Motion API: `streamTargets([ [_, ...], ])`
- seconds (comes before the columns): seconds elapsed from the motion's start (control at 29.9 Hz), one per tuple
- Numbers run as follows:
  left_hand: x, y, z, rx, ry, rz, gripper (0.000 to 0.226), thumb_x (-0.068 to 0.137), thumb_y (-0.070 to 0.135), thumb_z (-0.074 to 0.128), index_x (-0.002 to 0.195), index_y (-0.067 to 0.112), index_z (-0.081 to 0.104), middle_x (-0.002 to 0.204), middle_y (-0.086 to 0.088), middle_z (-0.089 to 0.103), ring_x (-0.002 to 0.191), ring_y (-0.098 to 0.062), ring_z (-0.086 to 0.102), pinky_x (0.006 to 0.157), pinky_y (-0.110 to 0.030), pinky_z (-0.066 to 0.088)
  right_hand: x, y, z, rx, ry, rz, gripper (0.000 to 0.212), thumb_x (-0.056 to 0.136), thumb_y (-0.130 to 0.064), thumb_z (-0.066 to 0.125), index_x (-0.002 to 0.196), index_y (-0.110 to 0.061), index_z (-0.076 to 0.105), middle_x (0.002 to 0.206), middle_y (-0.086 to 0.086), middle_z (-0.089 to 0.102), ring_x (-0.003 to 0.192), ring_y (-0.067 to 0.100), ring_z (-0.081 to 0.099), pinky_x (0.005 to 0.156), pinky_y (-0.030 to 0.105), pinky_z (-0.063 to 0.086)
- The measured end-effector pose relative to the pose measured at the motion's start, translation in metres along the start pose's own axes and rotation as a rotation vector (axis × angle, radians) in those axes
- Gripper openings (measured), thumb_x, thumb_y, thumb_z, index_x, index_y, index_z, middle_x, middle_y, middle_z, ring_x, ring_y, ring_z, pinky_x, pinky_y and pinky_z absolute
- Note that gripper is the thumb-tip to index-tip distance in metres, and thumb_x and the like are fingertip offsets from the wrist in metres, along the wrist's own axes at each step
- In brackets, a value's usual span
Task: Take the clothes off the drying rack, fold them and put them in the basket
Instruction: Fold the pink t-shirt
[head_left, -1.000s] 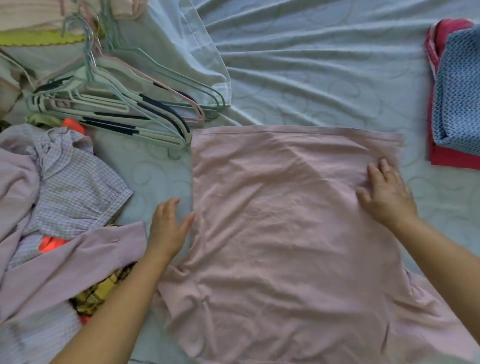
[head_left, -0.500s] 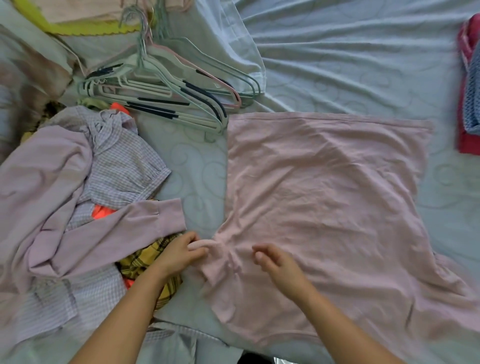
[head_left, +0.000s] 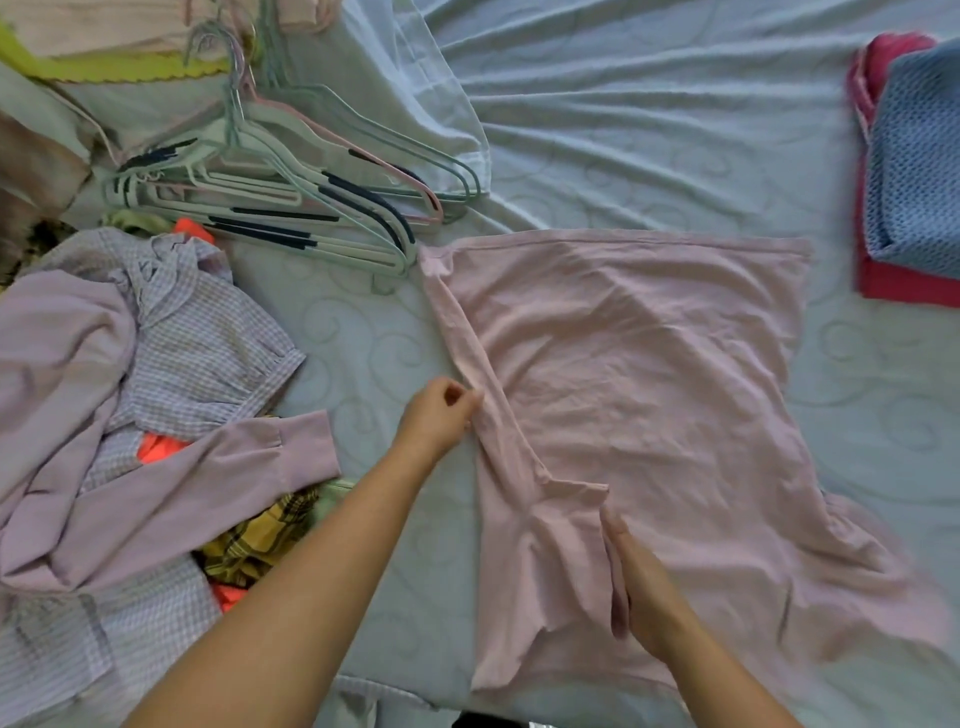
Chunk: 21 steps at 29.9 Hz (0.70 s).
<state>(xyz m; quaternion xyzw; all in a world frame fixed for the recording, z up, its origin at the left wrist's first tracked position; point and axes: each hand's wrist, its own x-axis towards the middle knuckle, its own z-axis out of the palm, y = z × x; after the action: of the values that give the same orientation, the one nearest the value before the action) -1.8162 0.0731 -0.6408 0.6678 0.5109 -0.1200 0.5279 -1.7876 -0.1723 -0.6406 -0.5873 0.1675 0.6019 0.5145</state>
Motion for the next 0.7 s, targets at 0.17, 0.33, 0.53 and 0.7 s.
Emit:
streamTargets([
  [0.17, 0.076, 0.044, -0.007, 0.078, 0.31, 0.01, 0.043, 0.082, 0.046, 0.063, 0.073, 0.005, 0.054, 0.082, -0.02, 0.059, 0.086, -0.034, 0.059, 0.079, -0.044, 0.048, 0.006, 0.015, 0.007, -0.254, 0.206, -0.293, 0.021, 0.089, -0.007, 0.058, 0.094, -0.027, 0.065, 0.089, -0.014, 0.069, 0.091, 0.01, 0.063, 0.064, 0.006, 0.044],
  [0.33, 0.104, 0.075, -0.006, 0.295, 0.396, -0.017, 0.031, 0.089, 0.028, 0.053, 0.088, -0.001, 0.062, 0.096, -0.019, 0.063, 0.09, -0.036, 0.059, 0.067, -0.032, 0.038, 0.001, 0.03, 0.005, -0.464, 0.193, -0.51, 0.017, 0.084, -0.031, 0.058, 0.096, -0.029, 0.069, 0.1, -0.029, 0.066, 0.097, -0.011, 0.058, 0.083, 0.01, 0.044],
  [0.53, 0.085, 0.11, 0.015, -0.143, 0.32, 0.417, 0.011, 0.084, 0.022, 0.057, 0.074, 0.021, 0.053, 0.068, 0.001, 0.052, 0.061, -0.014, 0.045, 0.057, -0.028, 0.037, -0.026, 0.033, -0.011, -0.489, 0.298, -0.609, 0.039, 0.085, -0.034, 0.051, 0.121, -0.048, 0.056, 0.097, -0.033, 0.063, 0.083, -0.023, 0.052, 0.072, 0.003, 0.041],
  [0.7, 0.057, 0.101, 0.063, 0.168, 0.225, 0.41, 0.053, 0.087, 0.03, 0.062, 0.128, 0.002, 0.042, 0.12, -0.011, 0.047, 0.11, -0.024, 0.049, 0.094, -0.033, 0.042, -0.023, 0.041, -0.054, -0.356, 0.377, -0.229, 0.031, 0.089, -0.014, 0.059, 0.111, -0.036, 0.056, 0.094, -0.026, 0.065, 0.095, -0.002, 0.059, 0.067, 0.0, 0.04],
])
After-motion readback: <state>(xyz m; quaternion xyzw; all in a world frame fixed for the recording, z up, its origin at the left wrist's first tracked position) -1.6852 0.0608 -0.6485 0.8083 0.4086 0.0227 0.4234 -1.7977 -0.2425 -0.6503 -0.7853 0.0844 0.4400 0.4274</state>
